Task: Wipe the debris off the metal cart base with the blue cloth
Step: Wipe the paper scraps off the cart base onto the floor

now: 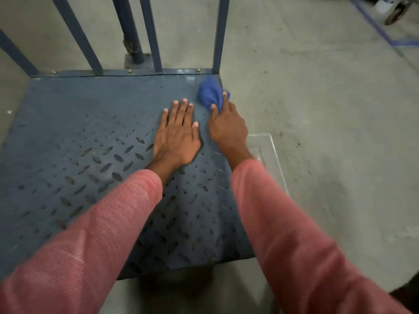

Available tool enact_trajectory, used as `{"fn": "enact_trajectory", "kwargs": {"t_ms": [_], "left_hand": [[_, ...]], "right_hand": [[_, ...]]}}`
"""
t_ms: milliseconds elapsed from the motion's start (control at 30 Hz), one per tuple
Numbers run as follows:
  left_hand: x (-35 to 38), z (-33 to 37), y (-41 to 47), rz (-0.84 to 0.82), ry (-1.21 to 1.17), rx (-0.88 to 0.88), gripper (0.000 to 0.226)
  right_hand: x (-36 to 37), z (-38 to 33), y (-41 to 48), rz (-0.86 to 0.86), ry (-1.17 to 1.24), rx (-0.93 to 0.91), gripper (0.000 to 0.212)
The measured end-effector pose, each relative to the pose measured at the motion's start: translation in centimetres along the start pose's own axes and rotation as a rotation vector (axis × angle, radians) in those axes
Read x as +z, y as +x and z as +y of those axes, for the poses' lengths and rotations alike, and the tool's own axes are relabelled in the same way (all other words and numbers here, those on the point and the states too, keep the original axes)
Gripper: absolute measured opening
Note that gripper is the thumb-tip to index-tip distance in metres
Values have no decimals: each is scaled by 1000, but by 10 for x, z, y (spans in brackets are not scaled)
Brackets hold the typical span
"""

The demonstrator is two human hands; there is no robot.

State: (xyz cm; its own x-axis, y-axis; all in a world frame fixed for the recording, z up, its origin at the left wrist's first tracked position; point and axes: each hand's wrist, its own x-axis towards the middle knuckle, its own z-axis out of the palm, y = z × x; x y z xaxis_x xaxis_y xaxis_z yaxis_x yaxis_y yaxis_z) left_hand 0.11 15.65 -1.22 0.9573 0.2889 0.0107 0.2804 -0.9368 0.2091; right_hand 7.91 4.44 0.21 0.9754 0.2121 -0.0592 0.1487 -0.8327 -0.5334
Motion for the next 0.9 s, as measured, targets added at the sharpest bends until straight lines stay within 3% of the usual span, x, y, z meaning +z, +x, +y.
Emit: {"fn": "enact_trajectory", "kwargs": {"t_ms": [200, 367, 567, 900], "left_hand": [[-7, 2, -12, -5, -3, 3, 61], [-10, 3, -34, -9, -19, 44, 60], [-9, -1, -78, -8, -36, 138, 61], [-10, -7, -107, -17, -36, 217, 63]], "right_hand": [[-5, 34, -154, 73, -44, 92, 55], [-2, 26, -119, 105, -22, 88, 57], [-12, 37, -75, -98, -24, -41, 60], [-30, 69, -247, -61, 44, 68, 57]]}}
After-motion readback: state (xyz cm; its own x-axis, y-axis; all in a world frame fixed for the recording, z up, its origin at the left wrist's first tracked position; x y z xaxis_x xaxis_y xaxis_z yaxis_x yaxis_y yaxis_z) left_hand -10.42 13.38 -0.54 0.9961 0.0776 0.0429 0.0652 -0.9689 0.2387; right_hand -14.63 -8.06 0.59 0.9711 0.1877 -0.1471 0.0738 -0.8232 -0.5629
